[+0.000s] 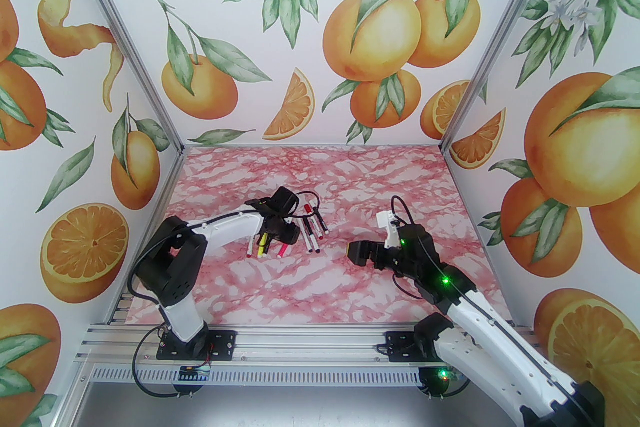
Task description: Open the pen caps
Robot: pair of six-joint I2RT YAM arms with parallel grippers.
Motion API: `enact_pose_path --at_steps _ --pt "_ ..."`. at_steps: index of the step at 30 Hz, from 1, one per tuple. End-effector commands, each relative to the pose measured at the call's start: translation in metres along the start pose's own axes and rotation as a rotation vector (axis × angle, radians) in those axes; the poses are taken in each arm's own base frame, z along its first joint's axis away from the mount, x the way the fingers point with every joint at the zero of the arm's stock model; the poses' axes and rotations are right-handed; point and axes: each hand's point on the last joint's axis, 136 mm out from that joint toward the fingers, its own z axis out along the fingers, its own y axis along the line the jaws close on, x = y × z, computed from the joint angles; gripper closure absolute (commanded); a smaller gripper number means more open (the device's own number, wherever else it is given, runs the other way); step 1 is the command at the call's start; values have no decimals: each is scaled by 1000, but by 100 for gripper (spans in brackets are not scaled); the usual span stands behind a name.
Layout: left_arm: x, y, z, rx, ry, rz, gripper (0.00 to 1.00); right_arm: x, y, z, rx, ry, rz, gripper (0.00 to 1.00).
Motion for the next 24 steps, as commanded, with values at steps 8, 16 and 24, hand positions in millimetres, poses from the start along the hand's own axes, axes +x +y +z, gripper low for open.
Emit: enact_pose_path --at_steps 8,16,24 --pt "5 0 9 3 78 8 65 4 3 0 -17 6 -4 0" --pt "8 3 17 -19 132 9 72 5 1 2 -12 13 2 0" --pt "14 13 23 -94 169 17 80 7 -2 4 -8 11 9 0"
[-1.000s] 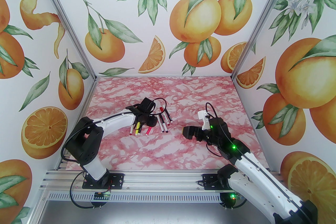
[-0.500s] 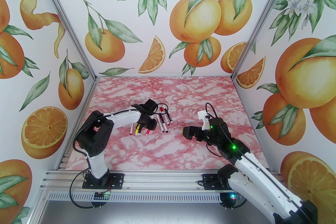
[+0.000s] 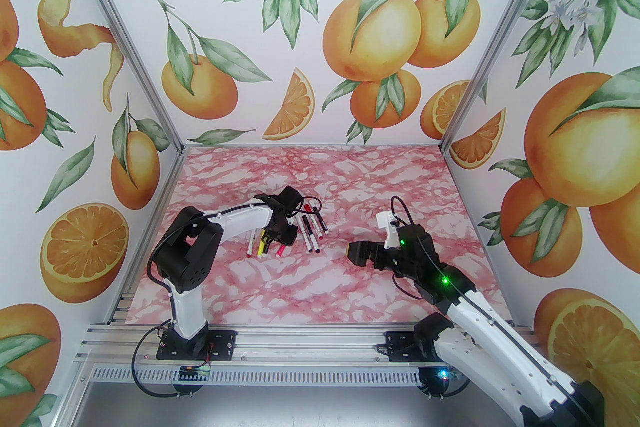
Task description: Open the pen caps
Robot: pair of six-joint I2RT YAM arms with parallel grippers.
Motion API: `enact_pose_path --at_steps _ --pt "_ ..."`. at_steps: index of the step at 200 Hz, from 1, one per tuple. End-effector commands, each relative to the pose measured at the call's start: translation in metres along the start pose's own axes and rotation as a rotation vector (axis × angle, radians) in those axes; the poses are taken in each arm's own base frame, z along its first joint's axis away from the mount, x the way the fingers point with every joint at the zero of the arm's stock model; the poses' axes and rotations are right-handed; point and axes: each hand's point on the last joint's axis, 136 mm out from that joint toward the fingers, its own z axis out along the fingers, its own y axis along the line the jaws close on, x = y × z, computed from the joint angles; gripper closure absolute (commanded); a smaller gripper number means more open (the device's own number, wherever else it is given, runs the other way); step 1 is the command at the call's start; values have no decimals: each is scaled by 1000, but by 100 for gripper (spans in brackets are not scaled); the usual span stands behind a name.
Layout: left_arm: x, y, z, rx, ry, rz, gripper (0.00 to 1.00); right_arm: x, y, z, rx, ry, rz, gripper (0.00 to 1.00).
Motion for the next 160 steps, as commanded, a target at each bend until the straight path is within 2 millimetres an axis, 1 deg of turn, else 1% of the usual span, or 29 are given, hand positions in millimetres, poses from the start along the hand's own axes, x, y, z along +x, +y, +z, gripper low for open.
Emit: enact_pose_path --at_steps 1,28,32,65,95,122,138,150,160 --pt "5 8 12 -66 42 18 80 5 0 3 -14 5 5 0" --pt "12 9 18 -102 70 29 80 6 -1 5 -17 7 11 0" --pt "13 13 19 -133 72 35 80 6 -1 5 -16 6 12 0" --pt "17 14 23 -207 100 69 78 6 0 6 -19 9 13 0" --pt "18 9 27 -184 105 69 77 6 -1 6 -15 11 15 0" --pt "19 1 30 -137 118 74 79 6 -1 6 -17 10 19 0" --pt "19 2 29 -128 119 66 83 8 -1 7 -26 10 25 0" --pt "16 5 23 -126 101 51 86 9 0 9 -35 11 35 0" --pt "12 8 16 -115 75 31 86 10 2 10 -47 17 40 0"
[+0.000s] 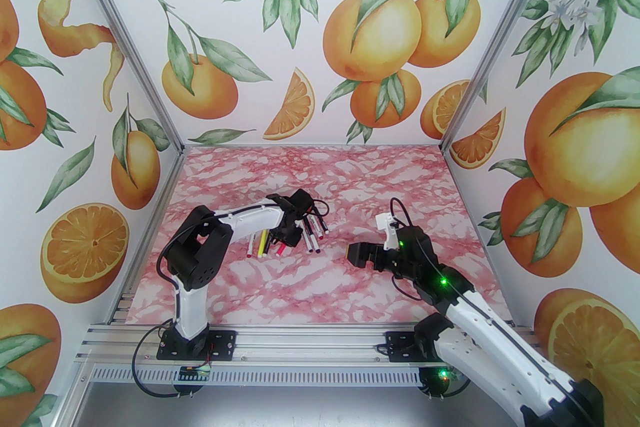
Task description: Open the pen caps
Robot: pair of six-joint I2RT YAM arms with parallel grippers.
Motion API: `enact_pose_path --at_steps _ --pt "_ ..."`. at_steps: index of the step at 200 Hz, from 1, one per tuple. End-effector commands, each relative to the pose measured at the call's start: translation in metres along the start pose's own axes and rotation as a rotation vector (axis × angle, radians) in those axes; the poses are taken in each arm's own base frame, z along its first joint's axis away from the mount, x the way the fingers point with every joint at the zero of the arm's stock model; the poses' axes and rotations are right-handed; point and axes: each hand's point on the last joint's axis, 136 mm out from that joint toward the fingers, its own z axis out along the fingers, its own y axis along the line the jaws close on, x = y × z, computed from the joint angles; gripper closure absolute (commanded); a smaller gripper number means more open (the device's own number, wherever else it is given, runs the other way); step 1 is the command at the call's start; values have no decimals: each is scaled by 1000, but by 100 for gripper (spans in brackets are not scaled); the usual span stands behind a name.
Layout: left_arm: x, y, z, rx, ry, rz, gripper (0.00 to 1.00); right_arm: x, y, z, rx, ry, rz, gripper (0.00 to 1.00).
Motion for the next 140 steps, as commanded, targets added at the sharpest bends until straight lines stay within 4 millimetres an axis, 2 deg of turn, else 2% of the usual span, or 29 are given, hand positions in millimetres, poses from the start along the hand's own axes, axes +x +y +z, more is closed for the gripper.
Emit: enact_pose_path --at_steps 1,44,70,140 --pt "13 7 16 20 48 -32 86 2 6 5 -44 7 17 0" --pt "4 4 -26 142 -41 -62 83 -2 19 6 -88 -11 45 0" --pt "3 -6 -51 240 -113 -62 83 -11 29 10 -118 -43 109 4" --pt "-1 -54 -116 602 -313 -15 83 -55 59 14 -193 -200 235 20"
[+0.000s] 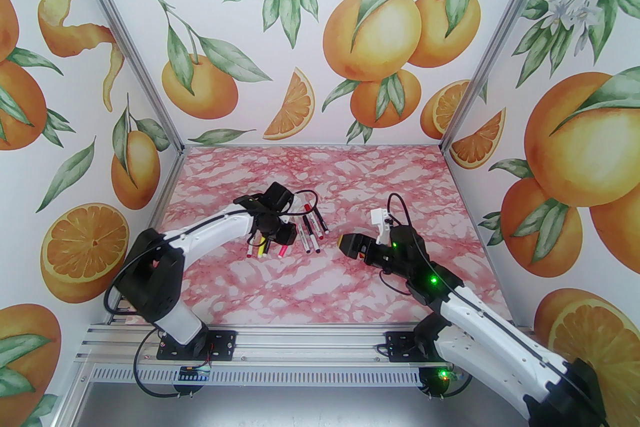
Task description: Open the pen caps
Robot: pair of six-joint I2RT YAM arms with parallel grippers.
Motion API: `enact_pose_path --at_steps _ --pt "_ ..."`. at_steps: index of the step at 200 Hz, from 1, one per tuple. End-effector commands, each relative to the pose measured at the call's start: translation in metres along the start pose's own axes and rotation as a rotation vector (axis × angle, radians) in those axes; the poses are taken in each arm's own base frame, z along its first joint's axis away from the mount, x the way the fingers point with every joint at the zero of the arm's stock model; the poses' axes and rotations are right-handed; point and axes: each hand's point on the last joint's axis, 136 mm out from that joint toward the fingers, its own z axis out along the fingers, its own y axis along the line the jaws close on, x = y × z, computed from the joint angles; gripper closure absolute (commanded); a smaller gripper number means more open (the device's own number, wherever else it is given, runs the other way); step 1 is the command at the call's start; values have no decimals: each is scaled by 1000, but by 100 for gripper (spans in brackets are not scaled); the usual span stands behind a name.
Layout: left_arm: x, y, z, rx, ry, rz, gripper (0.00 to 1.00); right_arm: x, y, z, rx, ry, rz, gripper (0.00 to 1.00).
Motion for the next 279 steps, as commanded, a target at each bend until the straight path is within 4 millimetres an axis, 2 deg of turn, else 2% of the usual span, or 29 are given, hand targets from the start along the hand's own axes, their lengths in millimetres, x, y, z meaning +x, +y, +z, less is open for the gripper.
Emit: enact_pose_path --at_steps 1,35,82,144,190,236,279 --pt "-12 -35 -14 188 -82 33 83 -28 23 3 -54 -107 42 20" --pt "-18 -69 -29 336 -143 68 83 -36 34 16 -62 -115 43 24" --pt "-22 -101 -33 425 -171 101 83 -37 49 33 -77 -99 23 25" --pt "-25 -134 -41 499 -188 168 83 -36 43 43 -36 -96 15 32" --pt "-22 -144 -42 519 -182 192 83 -35 41 42 -22 -96 9 45" --pt "-25 -154 -44 542 -194 208 83 -34 40 43 -20 -91 9 52" --pt "-24 -155 -43 537 -190 214 83 -33 38 44 -13 -88 15 61"
